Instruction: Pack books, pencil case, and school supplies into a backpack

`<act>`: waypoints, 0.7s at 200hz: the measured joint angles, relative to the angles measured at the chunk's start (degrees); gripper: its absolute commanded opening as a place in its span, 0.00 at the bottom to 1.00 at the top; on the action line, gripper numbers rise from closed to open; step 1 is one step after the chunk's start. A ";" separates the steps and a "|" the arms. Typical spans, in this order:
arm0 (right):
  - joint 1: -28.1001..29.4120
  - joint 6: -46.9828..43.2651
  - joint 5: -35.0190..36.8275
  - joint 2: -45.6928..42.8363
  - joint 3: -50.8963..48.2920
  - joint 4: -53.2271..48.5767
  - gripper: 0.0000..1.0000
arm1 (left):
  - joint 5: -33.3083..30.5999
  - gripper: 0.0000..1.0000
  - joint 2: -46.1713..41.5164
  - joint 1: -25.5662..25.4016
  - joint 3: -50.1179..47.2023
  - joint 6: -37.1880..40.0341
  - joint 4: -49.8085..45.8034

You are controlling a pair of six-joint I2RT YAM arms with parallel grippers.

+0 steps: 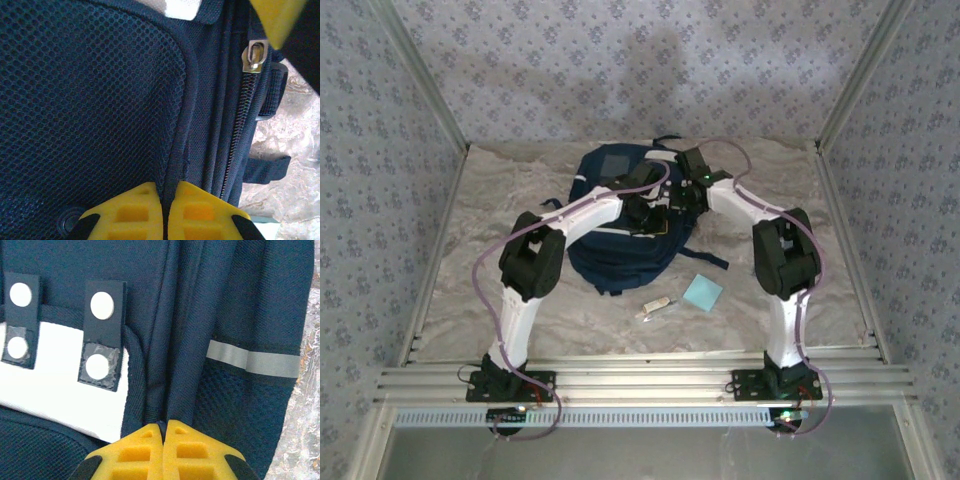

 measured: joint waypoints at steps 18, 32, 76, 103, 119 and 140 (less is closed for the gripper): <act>-0.63 0.07 -1.46 -2.95 -5.18 3.72 0.00 | 0.90 0.05 0.04 -0.22 0.52 -0.42 -0.87; -1.07 0.24 -2.82 -5.55 -9.77 7.19 0.00 | 1.75 0.05 0.07 -0.37 0.83 -0.72 -1.73; -2.29 -0.52 -9.79 -11.32 -20.13 14.12 0.00 | 2.71 0.05 0.68 -0.22 3.61 -0.26 -4.04; -3.50 -0.70 -12.02 -12.85 -21.35 14.91 0.00 | 2.71 0.06 0.68 0.26 4.11 0.13 -4.42; -3.65 -0.70 -12.87 -12.94 -21.29 14.91 0.00 | 2.69 0.06 0.68 0.66 4.22 0.11 -4.11; -3.34 -0.72 -14.01 -12.96 -21.29 14.86 0.00 | 2.40 0.06 0.96 1.09 4.31 0.11 -3.76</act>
